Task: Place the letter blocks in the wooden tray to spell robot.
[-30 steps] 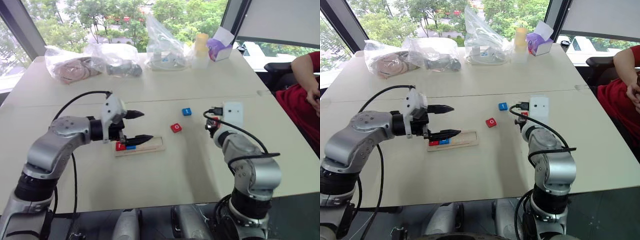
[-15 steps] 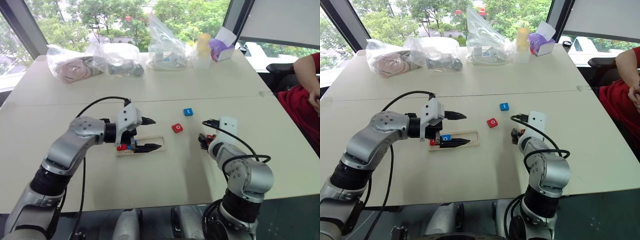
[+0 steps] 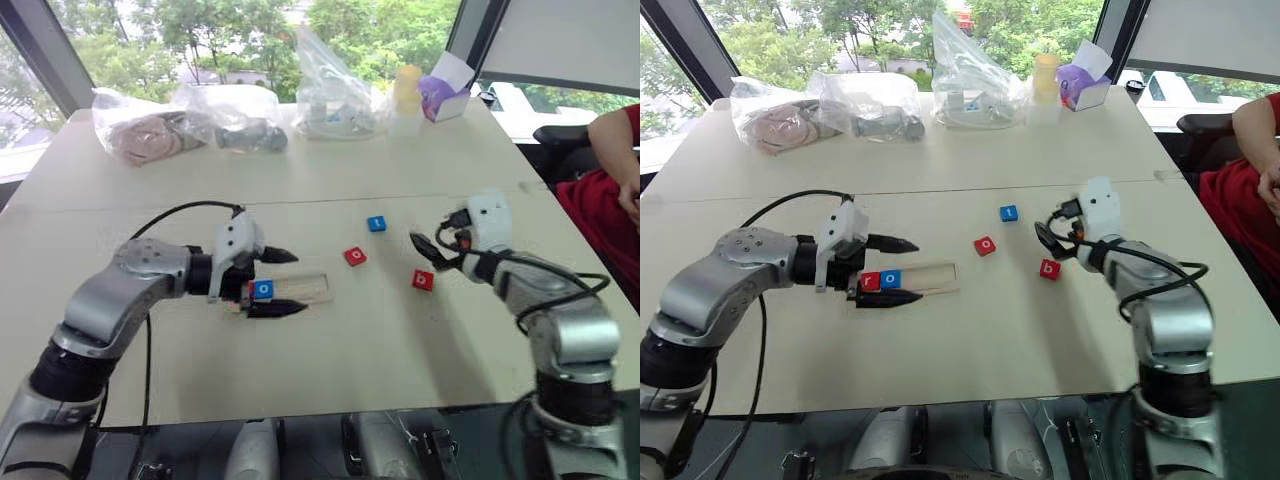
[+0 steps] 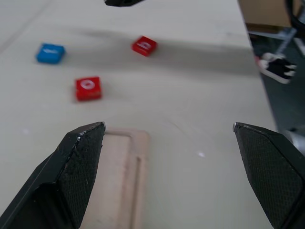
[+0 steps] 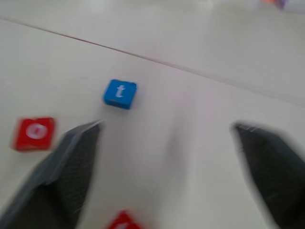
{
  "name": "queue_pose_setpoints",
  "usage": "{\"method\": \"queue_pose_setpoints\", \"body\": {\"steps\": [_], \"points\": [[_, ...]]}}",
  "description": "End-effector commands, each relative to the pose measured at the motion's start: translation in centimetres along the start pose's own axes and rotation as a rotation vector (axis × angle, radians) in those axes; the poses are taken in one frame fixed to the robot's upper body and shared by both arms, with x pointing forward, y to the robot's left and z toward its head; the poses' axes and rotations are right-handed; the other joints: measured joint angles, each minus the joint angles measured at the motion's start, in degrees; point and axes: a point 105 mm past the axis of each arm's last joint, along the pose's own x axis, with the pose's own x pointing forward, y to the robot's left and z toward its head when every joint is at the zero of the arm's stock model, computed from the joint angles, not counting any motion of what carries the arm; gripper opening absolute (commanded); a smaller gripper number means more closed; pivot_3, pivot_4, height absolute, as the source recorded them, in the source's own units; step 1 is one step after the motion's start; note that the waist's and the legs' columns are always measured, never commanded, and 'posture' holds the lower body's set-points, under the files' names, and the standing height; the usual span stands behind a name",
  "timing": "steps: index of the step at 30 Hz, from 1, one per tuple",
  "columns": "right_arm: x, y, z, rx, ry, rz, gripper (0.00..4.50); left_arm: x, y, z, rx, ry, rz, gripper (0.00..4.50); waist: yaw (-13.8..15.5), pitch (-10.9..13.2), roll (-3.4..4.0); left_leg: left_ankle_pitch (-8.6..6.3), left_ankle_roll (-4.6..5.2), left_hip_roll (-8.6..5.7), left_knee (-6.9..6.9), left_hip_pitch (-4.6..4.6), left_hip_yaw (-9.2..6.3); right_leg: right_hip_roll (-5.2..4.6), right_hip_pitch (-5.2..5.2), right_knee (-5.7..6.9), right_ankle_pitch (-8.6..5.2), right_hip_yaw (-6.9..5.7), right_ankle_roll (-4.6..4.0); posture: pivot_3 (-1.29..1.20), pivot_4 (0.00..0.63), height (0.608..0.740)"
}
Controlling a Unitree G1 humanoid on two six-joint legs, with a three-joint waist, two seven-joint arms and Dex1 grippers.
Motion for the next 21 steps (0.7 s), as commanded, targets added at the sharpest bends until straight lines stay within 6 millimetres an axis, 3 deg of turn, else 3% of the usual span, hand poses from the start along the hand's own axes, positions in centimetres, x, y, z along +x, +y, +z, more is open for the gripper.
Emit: {"method": "queue_pose_setpoints", "body": {"steps": [1, 5, 17, 21], "points": [[-1.1, 1.1, -0.4, -0.196, -0.053, 0.302, 4.48, -0.3, -1.4, -0.5, 0.076, 0.087, -0.083, 4.50, 0.01, 0.06, 0.00, -0.01, 0.01, 0.00, 0.01, 0.00, 0.01, 0.01, 0.01, -0.02, 0.00, -0.01, 0.01, 0.00, 0.150, 0.740], [-1.4, 0.2, -1.8, -0.309, -0.008, 0.420, 4.48, -0.2, -0.7, -0.1, 0.091, 0.077, -0.056, 4.50, -0.05, 0.17, -0.09, -0.01, 0.02, 0.01, 0.07, 0.01, 0.11, 0.00, 0.07, -0.11, 0.01, 0.04, -0.02, 0.00, 0.150, 0.740], [0.3, -0.7, -6.4, -0.239, 0.016, 0.485, 4.48, -0.9, 0.1, 0.6, 0.070, 0.046, 0.055, 4.50, 0.13, 0.27, -0.17, -0.01, 0.02, 0.06, 0.14, 0.01, 0.12, 0.04, 0.09, -0.09, 0.08, 0.06, -0.01, 0.00, 0.150, 0.740], [1.0, -0.7, -6.9, -0.245, 0.015, 0.490, 4.48, -1.3, 0.4, 0.6, 0.063, 0.050, 0.077, 4.50, -0.04, 0.26, -0.17, -0.01, 0.02, 0.06, 0.16, 0.04, 0.12, 0.04, 0.11, -0.07, 0.09, 0.07, -0.01, 0.00, 0.150, 0.740]]}}
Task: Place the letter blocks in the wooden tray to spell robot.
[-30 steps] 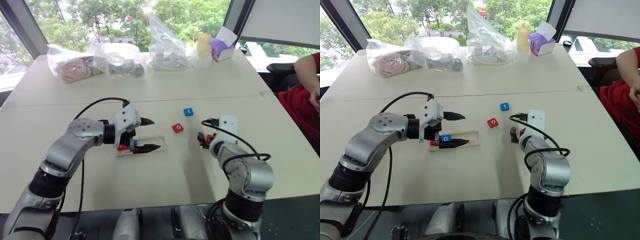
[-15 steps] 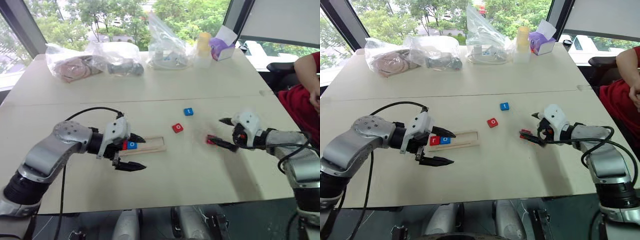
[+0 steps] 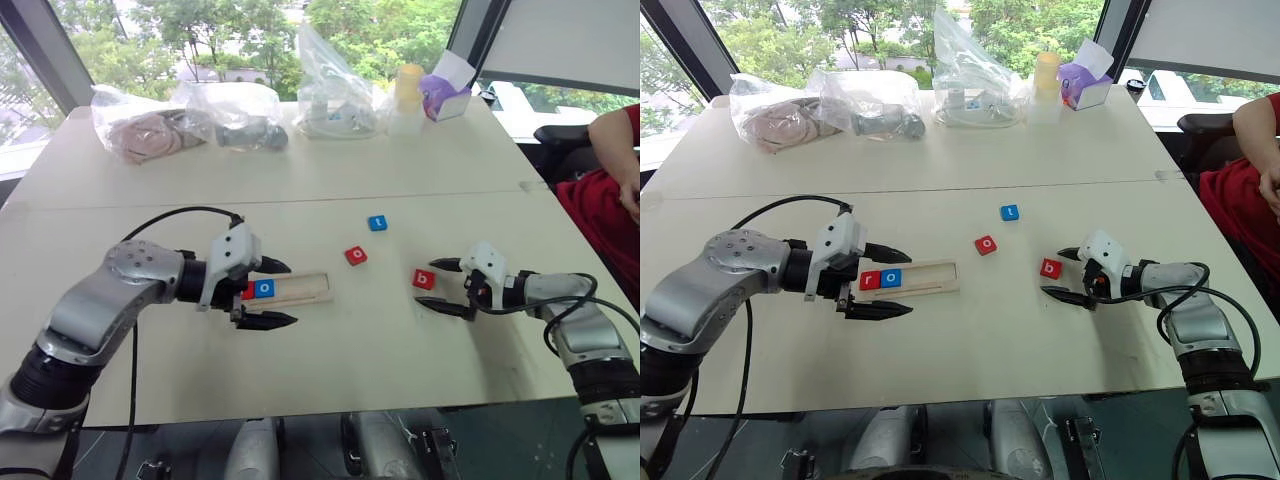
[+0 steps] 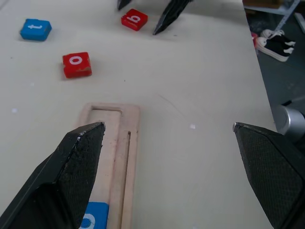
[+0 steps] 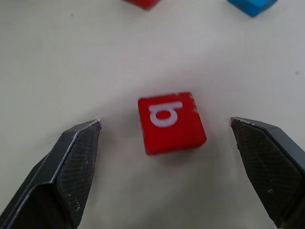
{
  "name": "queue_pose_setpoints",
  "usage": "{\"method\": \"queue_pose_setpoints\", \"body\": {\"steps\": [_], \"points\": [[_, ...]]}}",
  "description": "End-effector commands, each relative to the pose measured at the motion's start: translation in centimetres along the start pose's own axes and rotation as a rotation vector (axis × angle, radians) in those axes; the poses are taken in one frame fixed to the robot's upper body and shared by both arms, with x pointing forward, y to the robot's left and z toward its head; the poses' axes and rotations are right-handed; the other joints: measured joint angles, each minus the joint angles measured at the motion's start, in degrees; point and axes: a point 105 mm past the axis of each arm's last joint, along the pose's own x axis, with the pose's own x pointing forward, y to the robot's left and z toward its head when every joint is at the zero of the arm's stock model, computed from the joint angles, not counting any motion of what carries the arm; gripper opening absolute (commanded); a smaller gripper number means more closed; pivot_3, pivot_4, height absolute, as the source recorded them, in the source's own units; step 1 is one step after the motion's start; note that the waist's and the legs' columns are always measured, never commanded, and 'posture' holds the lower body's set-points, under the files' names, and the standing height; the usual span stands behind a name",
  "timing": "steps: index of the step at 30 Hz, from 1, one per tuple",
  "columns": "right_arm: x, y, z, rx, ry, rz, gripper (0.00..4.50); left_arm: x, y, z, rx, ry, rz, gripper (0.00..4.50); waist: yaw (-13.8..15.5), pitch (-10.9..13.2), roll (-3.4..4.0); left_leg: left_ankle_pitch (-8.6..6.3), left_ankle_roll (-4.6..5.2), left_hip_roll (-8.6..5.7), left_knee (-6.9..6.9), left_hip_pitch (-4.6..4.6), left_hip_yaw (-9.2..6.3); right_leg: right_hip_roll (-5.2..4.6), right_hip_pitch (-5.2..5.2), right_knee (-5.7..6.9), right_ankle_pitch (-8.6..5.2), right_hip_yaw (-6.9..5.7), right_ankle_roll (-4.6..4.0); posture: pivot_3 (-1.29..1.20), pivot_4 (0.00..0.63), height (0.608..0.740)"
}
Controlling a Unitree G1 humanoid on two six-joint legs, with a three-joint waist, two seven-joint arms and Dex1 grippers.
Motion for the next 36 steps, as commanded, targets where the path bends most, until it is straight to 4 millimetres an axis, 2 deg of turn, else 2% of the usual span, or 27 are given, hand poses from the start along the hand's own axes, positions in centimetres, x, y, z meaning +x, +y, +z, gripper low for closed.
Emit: {"method": "queue_pose_setpoints", "body": {"steps": [1, 4, 8, 9, 13, 15, 17, 19, 22, 27, 32, 36], "points": [[0.5, -0.4, 0.3, -0.049, -0.010, -0.002, 4.48, -0.8, 0.1, 0.8, 0.031, -0.010, 0.027, 4.50, -0.10, 0.00, 0.00, 0.00, 0.00, 0.00, 0.00, 0.02, 0.00, 0.00, 0.03, 0.01, 0.00, 0.00, 0.00, 0.00, 0.150, 0.740], [0.8, -0.3, 0.2, -0.060, -0.015, 0.017, 3.66, -0.9, 0.2, 0.8, 0.032, -0.005, 0.037, 4.50, -0.09, 0.00, 0.00, 0.00, 0.00, 0.01, 0.02, 0.05, -0.01, 0.01, 0.07, 0.03, 0.00, 0.00, 0.00, 0.00, 0.150, 0.740], [0.9, 0.0, 0.0, -0.070, -0.005, 0.035, 1.58, -1.0, 0.4, 0.7, 0.030, -0.003, 0.046, 4.50, 0.03, 0.00, 0.00, 0.00, 0.00, 0.00, 0.06, 0.06, -0.01, 0.00, 0.08, 0.07, 0.00, 0.00, 0.00, 0.00, 0.150, 0.740], [0.9, -0.1, -0.1, -0.071, 0.000, 0.032, 1.20, -1.1, 0.5, 0.6, 0.028, -0.001, 0.048, 4.50, 0.03, 0.00, 0.00, 0.00, -0.01, 0.00, 0.06, 0.06, 0.00, -0.01, 0.08, 0.08, 0.00, 0.00, 0.00, 0.00, 0.150, 0.740], [1.0, -0.5, 0.2, -0.055, 0.000, 0.012, 1.18, -1.1, 0.7, 0.0, 0.019, 0.011, 0.057, 4.50, 0.01, 0.00, 0.00, 0.00, -0.01, 0.00, 0.09, 0.08, 0.00, -0.01, 0.11, 0.09, 0.01, 0.00, -0.01, 0.00, 0.150, 0.740], [1.6, -0.8, 2.3, -0.028, -0.066, 0.010, 1.18, -1.5, 1.0, -1.1, 0.005, 0.045, 0.080, 4.50, -0.17, 0.00, 0.00, 0.00, -0.01, 0.00, 0.10, 0.08, 0.00, -0.01, 0.11, 0.12, 0.01, 0.00, 0.00, 0.00, 0.150, 0.740], [3.1, 0.1, 6.0, -0.027, -0.152, 0.065, 1.18, -2.9, 2.1, -1.7, -0.020, 0.056, 0.150, 4.50, -0.29, 0.02, -0.01, 0.00, -0.01, 0.01, 0.08, 0.14, 0.05, 0.00, 0.08, 0.22, 0.01, 0.08, 0.00, 0.00, 0.150, 0.740], [4.5, 1.4, 8.8, -0.047, -0.200, 0.126, 1.18, -4.5, 2.9, -2.2, -0.035, 0.080, 0.211, 4.50, -0.48, 0.05, 0.01, 0.00, -0.01, 0.06, 0.09, 0.13, 0.03, 0.07, -0.12, 0.45, 0.01, 0.18, -0.02, 0.00, 0.150, 0.740], [6.4, 2.4, 10.9, -0.053, -0.243, 0.152, 1.18, -6.1, 3.4, -3.5, -0.037, 0.136, 0.276, 4.50, -0.12, 0.04, 0.05, 0.01, -0.02, 0.20, 0.08, 0.14, -0.06, 0.27, -0.16, 0.51, 0.03, 0.14, -0.13, 0.00, 0.150, 0.740], [11.6, 4.6, 12.8, -0.115, -0.240, 0.209, 1.18, -8.4, 2.5, -3.7, -0.086, 0.128, 0.318, 4.50, 0.08, 0.05, -0.01, 0.01, -0.02, 0.25, 0.05, 0.07, 0.05, 0.18, -0.18, 0.46, -0.01, 0.05, -0.19, 0.00, 0.150, 0.740], [13.7, 7.0, 14.4, -0.148, -0.253, 0.330, 1.18, -9.8, 1.8, -3.9, -0.103, 0.159, 0.338, 4.50, 0.34, 0.06, -0.03, 0.02, -0.03, 0.20, 0.06, 0.00, 0.08, 0.05, -0.23, 0.46, -0.01, 0.04, -0.18, 0.00, 0.150, 0.740], [14.7, 8.8, 14.7, -0.171, -0.231, 0.422, 1.18, -10.0, 1.6, -3.9, -0.106, 0.153, 0.369, 4.50, 0.12, 0.06, -0.03, 0.02, -0.03, 0.20, 0.06, 0.04, 0.09, 0.04, -0.23, 0.48, 0.00, 0.05, -0.18, 0.00, 0.150, 0.740]]}}
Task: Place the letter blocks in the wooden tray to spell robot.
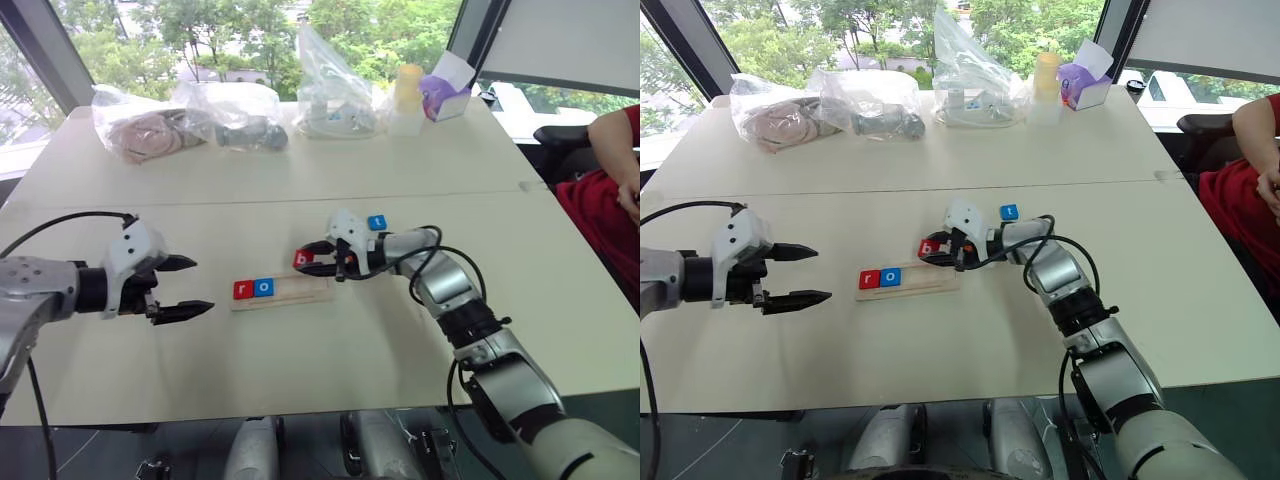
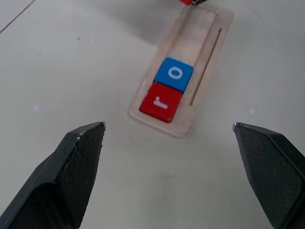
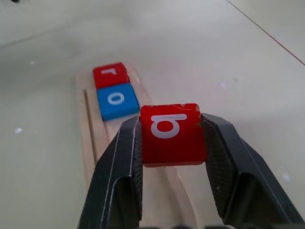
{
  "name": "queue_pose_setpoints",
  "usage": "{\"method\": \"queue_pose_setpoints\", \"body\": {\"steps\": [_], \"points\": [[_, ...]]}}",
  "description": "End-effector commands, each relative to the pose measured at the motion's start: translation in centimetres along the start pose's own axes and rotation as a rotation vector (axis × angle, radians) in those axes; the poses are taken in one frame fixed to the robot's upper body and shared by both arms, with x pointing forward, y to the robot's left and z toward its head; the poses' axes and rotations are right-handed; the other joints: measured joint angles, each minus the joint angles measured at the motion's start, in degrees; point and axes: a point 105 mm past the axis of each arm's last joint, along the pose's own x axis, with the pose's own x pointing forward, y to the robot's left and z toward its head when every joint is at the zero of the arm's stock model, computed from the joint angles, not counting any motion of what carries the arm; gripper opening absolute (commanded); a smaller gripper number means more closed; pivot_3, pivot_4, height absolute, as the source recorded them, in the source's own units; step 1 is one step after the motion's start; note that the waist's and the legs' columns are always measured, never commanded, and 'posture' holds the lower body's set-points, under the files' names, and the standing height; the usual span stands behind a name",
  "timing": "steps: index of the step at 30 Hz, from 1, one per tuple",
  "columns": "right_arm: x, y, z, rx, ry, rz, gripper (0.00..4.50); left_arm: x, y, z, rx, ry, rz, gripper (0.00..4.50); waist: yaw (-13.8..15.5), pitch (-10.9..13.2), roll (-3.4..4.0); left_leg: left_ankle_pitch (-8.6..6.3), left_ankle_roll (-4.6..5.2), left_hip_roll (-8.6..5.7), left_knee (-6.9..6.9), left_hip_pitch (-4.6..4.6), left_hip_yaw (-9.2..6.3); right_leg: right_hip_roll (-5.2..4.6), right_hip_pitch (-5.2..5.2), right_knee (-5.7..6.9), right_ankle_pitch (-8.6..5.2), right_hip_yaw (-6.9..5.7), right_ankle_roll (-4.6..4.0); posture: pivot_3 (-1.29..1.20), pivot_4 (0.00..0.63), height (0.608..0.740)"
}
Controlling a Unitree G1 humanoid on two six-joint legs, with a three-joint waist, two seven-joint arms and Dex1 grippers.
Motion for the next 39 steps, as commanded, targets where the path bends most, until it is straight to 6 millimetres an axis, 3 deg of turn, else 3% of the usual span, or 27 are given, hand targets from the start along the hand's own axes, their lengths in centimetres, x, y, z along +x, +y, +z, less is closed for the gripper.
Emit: {"method": "queue_pose_setpoints", "body": {"steps": [1, 7, 15, 36, 39], "points": [[1.1, 1.0, 1.1, -0.054, -0.007, 0.080, 1.18, -0.7, -0.1, 1.2, 0.029, -0.036, 0.031, 4.50, -0.02, 0.00, 0.00, 0.00, 0.00, 0.00, 0.00, 0.00, 0.00, 0.01, 0.00, 0.00, 0.00, -0.01, 0.00, 0.00, 0.150, 0.740], [2.4, 2.1, 1.0, -0.072, 0.015, 0.149, 1.18, -0.7, -1.1, 1.2, 0.015, -0.031, 0.002, 4.50, -0.16, 0.00, 0.00, 0.00, 0.00, 0.02, -0.01, 0.00, -0.01, 0.01, 0.00, 0.02, 0.00, -0.02, 0.00, 0.00, 0.150, 0.740], [3.9, 1.9, -0.2, -0.092, 0.056, 0.153, 1.18, 0.2, -1.3, 1.2, 0.017, -0.031, -0.019, 4.50, -0.25, 0.00, 0.00, 0.00, 0.00, 0.03, -0.01, 0.03, 0.00, 0.06, 0.00, 0.03, 0.01, -0.01, -0.02, 0.00, 0.150, 0.740], [4.4, 1.5, -0.7, -0.107, 0.072, 0.162, 1.18, 0.7, -1.3, 1.4, 0.020, -0.039, 0.004, 4.50, -0.27, 0.00, 0.00, 0.00, -0.01, 0.03, -0.01, 0.02, -0.01, 0.06, 0.00, 0.03, 0.01, -0.01, -0.02, 0.00, 0.150, 0.740], [4.6, 1.6, -0.7, -0.111, 0.072, 0.163, 2.74, 0.8, -1.3, 1.4, 0.021, -0.039, 0.006, 4.50, -0.26, 0.00, 0.00, 0.00, -0.01, 0.03, -0.01, 0.03, -0.01, 0.06, 0.00, 0.03, 0.01, -0.01, -0.02, 0.00, 0.150, 0.740]]}}
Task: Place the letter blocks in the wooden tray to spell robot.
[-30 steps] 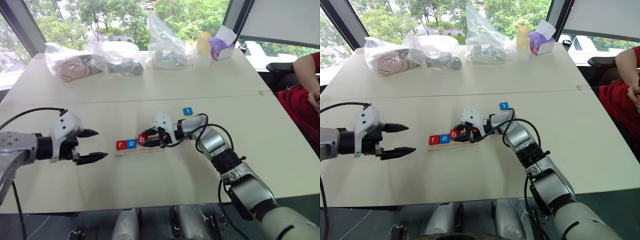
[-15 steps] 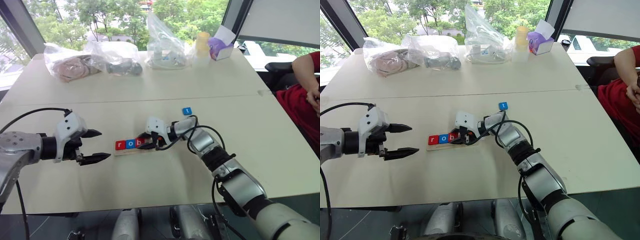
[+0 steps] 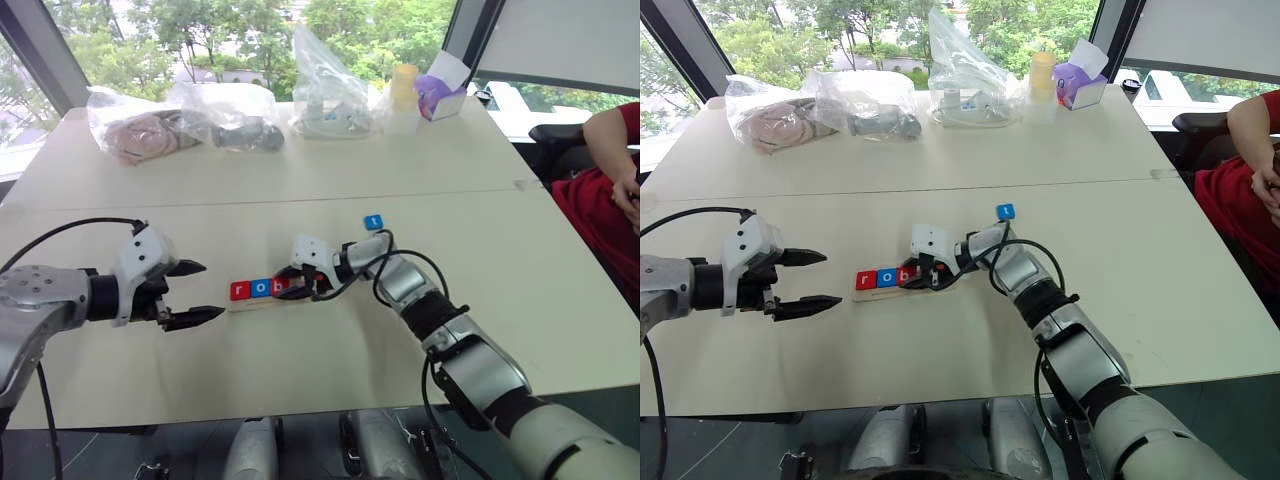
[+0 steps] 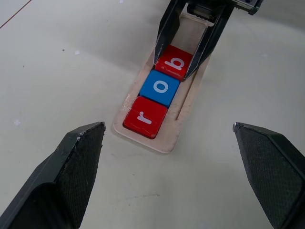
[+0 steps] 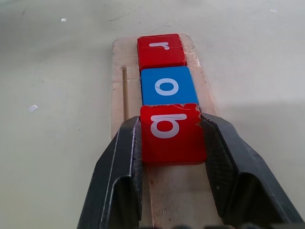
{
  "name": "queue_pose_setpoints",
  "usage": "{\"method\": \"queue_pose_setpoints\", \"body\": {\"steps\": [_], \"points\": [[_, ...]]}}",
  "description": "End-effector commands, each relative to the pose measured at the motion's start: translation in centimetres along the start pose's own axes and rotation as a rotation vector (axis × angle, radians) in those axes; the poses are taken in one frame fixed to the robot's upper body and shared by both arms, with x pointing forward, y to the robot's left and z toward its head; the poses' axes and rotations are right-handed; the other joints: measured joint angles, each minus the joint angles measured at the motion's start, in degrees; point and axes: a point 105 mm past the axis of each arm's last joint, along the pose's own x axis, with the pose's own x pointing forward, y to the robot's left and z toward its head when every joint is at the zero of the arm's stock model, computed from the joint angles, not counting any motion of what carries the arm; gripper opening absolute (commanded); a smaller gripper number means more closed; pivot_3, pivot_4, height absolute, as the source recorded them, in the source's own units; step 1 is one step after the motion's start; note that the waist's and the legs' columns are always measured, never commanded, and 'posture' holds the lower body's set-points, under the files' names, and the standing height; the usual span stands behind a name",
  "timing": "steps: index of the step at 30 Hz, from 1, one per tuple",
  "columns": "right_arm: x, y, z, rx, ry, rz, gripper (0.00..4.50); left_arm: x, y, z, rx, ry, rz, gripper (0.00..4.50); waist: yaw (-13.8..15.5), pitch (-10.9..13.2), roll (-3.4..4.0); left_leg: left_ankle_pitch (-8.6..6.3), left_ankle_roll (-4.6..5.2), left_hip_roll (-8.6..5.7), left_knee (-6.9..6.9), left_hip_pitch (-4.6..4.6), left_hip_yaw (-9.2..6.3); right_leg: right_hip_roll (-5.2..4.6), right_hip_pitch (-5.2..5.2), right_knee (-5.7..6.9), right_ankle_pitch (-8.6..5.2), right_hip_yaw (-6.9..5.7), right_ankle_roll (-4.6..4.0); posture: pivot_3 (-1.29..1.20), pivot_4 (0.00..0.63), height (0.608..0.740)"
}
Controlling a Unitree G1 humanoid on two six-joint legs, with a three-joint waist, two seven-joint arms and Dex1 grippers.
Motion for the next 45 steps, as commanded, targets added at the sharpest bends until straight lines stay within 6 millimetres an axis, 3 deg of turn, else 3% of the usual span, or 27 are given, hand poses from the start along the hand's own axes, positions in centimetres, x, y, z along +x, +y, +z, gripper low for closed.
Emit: {"method": "queue_pose_setpoints", "body": {"steps": [1, 3, 4, 11, 16, 19, 23, 27, 30, 36, 45], "points": [[0.1, -0.4, 1.2, -0.041, -0.027, -0.008, 3.25, -0.1, -0.1, 0.8, 0.032, -0.019, 0.006, 4.50, 0.01, 0.00, 0.00, 0.00, 0.00, 0.00, 0.00, 0.00, 0.00, 0.00, 0.00, 0.00, 0.00, 0.00, 0.00, 0.00, 0.150, 0.740], [0.1, -0.5, 1.3, -0.047, -0.025, -0.014, 4.31, -0.1, -0.1, 0.9, 0.033, -0.020, 0.007, 4.50, 0.01, 0.00, 0.00, 0.00, 0.00, 0.00, 0.00, 0.00, 0.00, 0.00, 0.00, 0.00, 0.00, 0.00, 0.00, 0.00, 0.150, 0.740], [0.1, -0.6, 1.4, -0.052, -0.026, -0.018, 4.47, -0.1, -0.1, 0.9, 0.033, -0.021, 0.007, 4.50, 0.01, 0.00, 0.00, 0.00, 0.00, 0.00, 0.00, 0.00, 0.00, 0.00, 0.00, 0.00, 0.00, 0.00, 0.00, 0.00, 0.150, 0.740], [-1.0, -1.4, 2.2, -0.061, -0.055, -0.060, 4.47, 0.2, -0.2, 1.0, 0.038, -0.029, 0.003, 4.50, 0.02, 0.00, 0.00, 0.00, 0.00, 0.00, 0.00, 0.00, 0.00, 0.00, 0.00, 0.00, 0.00, 0.00, 0.00, 0.00, 0.150, 0.740], [-5.7, -3.4, 3.6, 0.087, -0.196, -0.268, 4.47, 0.6, -1.0, 3.1, 0.025, -0.143, -0.021, 4.50, 0.40, -0.01, -0.01, 0.01, -0.01, 0.00, 0.02, -0.04, -0.14, -0.07, 0.00, 0.00, 0.01, -0.04, 0.01, 0.00, 0.150, 0.740], [-9.5, -4.4, 4.0, 0.211, -0.283, -0.488, 4.47, 1.2, -1.3, 4.6, 0.024, -0.225, -0.022, 4.50, 0.75, -0.01, -0.02, 0.00, -0.01, -0.02, 0.01, -0.03, -0.28, -0.16, 0.05, 0.01, 0.01, -0.06, 0.02, 0.00, 0.150, 0.740], [-12.4, -4.0, 2.7, 0.400, -0.281, -0.769, 4.47, 2.6, -1.9, 5.8, 0.041, -0.281, -0.038, 4.50, 0.90, -0.03, -0.02, 0.00, -0.01, -0.14, -0.01, -0.04, -0.32, -0.17, 0.05, 0.03, 0.02, -0.06, 0.03, 0.00, 0.150, 0.740], [-12.2, -2.3, 2.1, 0.525, -0.285, -0.900, 4.47, 4.3, -2.4, 6.8, 0.062, -0.327, -0.076, 4.50, 0.38, -0.04, 0.00, 0.01, -0.02, -0.15, -0.02, 0.00, -0.32, -0.10, 0.05, 0.06, 0.01, -0.05, 0.02, 0.00, 0.150, 0.740], [-11.0, -1.5, 1.2, 0.547, -0.252, -0.922, 4.47, 5.4, -2.6, 6.8, 0.089, -0.320, -0.121, 4.50, -0.03, -0.04, 0.00, 0.02, -0.04, -0.14, -0.01, 0.01, -0.31, -0.02, 0.05, 0.06, 0.01, -0.03, 0.02, 0.00, 0.150, 0.740], [-10.6, -1.5, -3.1, 0.534, -0.102, -0.992, 4.47, 7.0, -2.5, 6.3, 0.125, -0.290, -0.165, 4.50, 0.12, -0.04, 0.00, 0.02, -0.04, -0.15, 0.00, -0.01, -0.14, 0.00, 0.05, 0.01, 0.00, -0.03, 0.01, 0.00, 0.150, 0.740], [-9.5, -1.2, -4.9, 0.522, -0.065, -0.978, 4.47, 8.1, -1.9, 5.0, 0.116, -0.280, -0.130, 4.50, 0.03, -0.04, -0.01, 0.02, -0.04, -0.12, -0.01, -0.02, -0.15, 0.05, 0.04, 0.00, 0.00, -0.02, 0.02, 0.00, 0.150, 0.740]]}}
